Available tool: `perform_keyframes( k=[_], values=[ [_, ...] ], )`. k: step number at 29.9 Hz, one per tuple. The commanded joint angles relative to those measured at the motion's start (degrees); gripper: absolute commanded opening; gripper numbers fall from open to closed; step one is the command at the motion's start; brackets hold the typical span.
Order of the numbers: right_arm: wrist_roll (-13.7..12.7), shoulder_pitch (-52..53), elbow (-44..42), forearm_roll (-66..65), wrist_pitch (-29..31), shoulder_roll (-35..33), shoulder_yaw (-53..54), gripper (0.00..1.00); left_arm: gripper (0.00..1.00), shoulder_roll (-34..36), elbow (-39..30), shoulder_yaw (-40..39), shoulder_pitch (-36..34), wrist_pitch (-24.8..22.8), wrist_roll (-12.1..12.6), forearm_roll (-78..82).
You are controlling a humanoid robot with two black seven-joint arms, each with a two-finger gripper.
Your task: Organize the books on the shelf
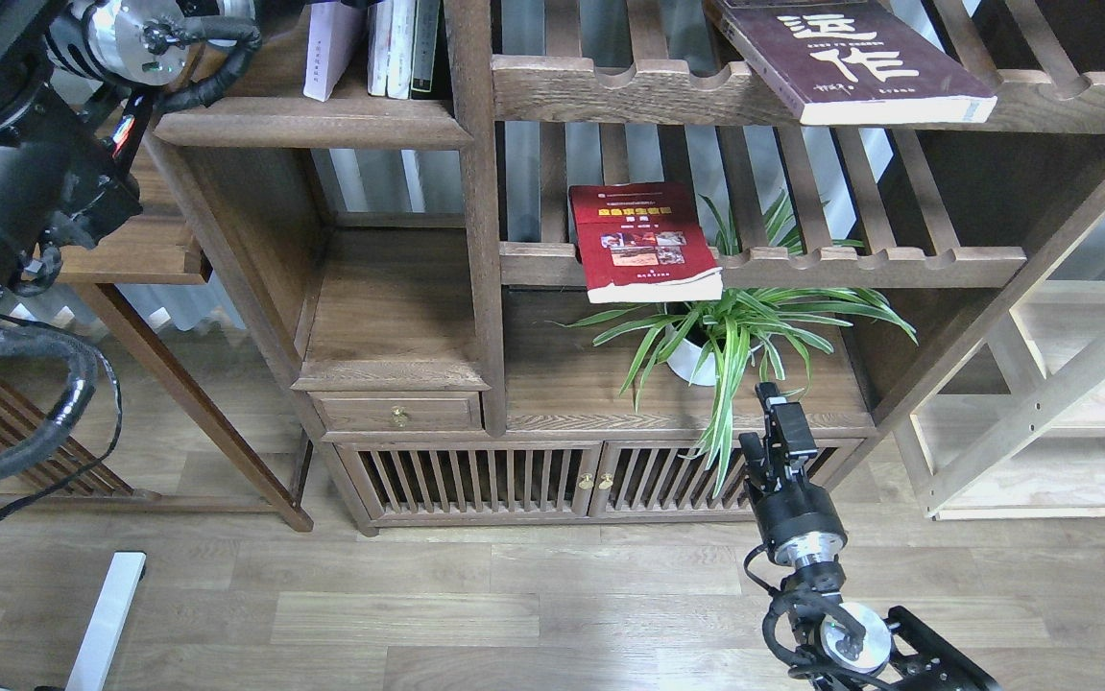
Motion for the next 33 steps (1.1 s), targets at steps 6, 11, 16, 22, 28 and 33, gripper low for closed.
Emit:
perform_keyframes(
  k=[6, 11, 16, 22, 28, 33],
  values=[
    [0.6, -0.1, -0.1, 0.0, 0.0, 0.5, -0.3, 0.99, 0.70, 0.7, -0.7, -0.2, 0.5, 0.0, -1.0, 0.0],
    [0.7, -0.3, -0.1, 0.0, 0.0, 1.0, -0.6, 0.99, 0.70, 1.0, -2.1, -0.4, 0.7, 0.0, -1.4, 0.0],
    [0.0, -1.4, 0.3, -0.3, 0.0, 0.8, -1.5, 0.99, 0.71, 2.5, -4.2, -0.8, 1.3, 0.0, -1.4, -0.1],
    [-0.1, -0.7, 0.4, -1.1, 0.0, 1.5, -3.9, 0.99, 0.71, 4.5, -8.3, -0.8, 3.1, 0.1, -1.5, -0.2],
    [-1.0, -0.9, 0.6, -0.8, 0.0, 1.9, -4.5, 0.99, 0.71, 6.4, -11.1, -1.0, 3.5, 0.1, -1.4, -1.3],
    [-1.2, -1.9, 0.5, -0.7, 0.0, 2.5, -3.8, 0.99, 0.71, 7.7, -16.5, -1.0, 5.9, 2.4, -1.4, -1.5]
  ],
)
